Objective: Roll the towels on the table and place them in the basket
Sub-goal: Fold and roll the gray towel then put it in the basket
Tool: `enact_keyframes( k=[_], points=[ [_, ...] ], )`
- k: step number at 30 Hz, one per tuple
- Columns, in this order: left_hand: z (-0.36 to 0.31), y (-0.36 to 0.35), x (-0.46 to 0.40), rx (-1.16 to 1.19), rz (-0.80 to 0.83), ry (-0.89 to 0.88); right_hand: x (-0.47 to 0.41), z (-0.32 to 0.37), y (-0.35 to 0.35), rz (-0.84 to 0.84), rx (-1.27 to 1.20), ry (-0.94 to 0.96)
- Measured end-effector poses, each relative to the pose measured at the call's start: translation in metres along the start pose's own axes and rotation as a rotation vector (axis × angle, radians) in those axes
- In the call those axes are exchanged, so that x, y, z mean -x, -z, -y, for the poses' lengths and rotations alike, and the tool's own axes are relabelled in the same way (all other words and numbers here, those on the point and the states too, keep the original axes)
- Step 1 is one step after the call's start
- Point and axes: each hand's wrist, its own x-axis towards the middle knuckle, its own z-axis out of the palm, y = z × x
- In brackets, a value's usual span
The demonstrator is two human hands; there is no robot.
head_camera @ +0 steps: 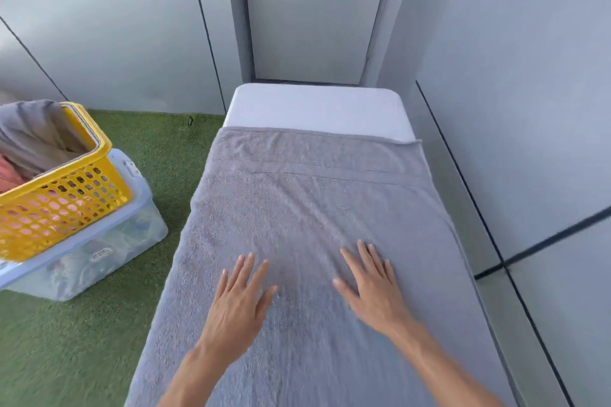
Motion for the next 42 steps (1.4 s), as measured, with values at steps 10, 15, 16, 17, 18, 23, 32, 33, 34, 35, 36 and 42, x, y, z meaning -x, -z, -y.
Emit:
enact_keyframes(
  k=[10,15,16,17,18,23,32,33,34,35,36,42],
  points=[
    [-0.016,0.002,0.238,0.023,-0.101,-0.072,0.226,-0.093,0.015,0.24,-0.177,0.007],
    [0.001,-0.017,0.292,-0.127,0.055,-0.079,0.303,-0.114,-0.004,0.139,-0.014,0.079],
    [0.001,-0.018,0.294,-0.159,0.047,-0.083,0.314,-0.119,-0.013,0.082,0.015,0.096],
    [-0.001,-0.02,0.291,-0.195,0.012,-0.091,0.322,-0.125,-0.023,0.03,0.028,0.107],
    [-0.003,-0.02,0.287,-0.223,-0.016,-0.09,0.327,-0.128,-0.03,-0.028,0.041,0.124],
    [-0.01,-0.02,0.283,-0.234,-0.026,-0.019,0.347,-0.135,-0.042,-0.151,0.077,0.109],
    [0.004,-0.035,0.312,-0.042,0.013,0.063,0.365,-0.13,-0.047,0.02,-0.018,0.072],
    [0.006,-0.036,0.312,-0.023,0.02,0.064,0.367,-0.13,-0.049,-0.011,-0.062,0.07],
    [0.008,-0.036,0.312,-0.003,0.022,0.065,0.368,-0.13,-0.049,-0.053,-0.102,0.077],
    [0.011,-0.038,0.312,0.008,0.03,0.076,0.368,-0.132,-0.05,-0.072,-0.129,0.086],
    [0.011,-0.038,0.312,0.003,0.036,0.083,0.37,-0.131,-0.049,-0.074,-0.142,0.09],
    [0.008,-0.02,0.295,0.006,0.313,0.197,0.364,-0.137,-0.043,0.081,-0.296,0.069]
  ],
)
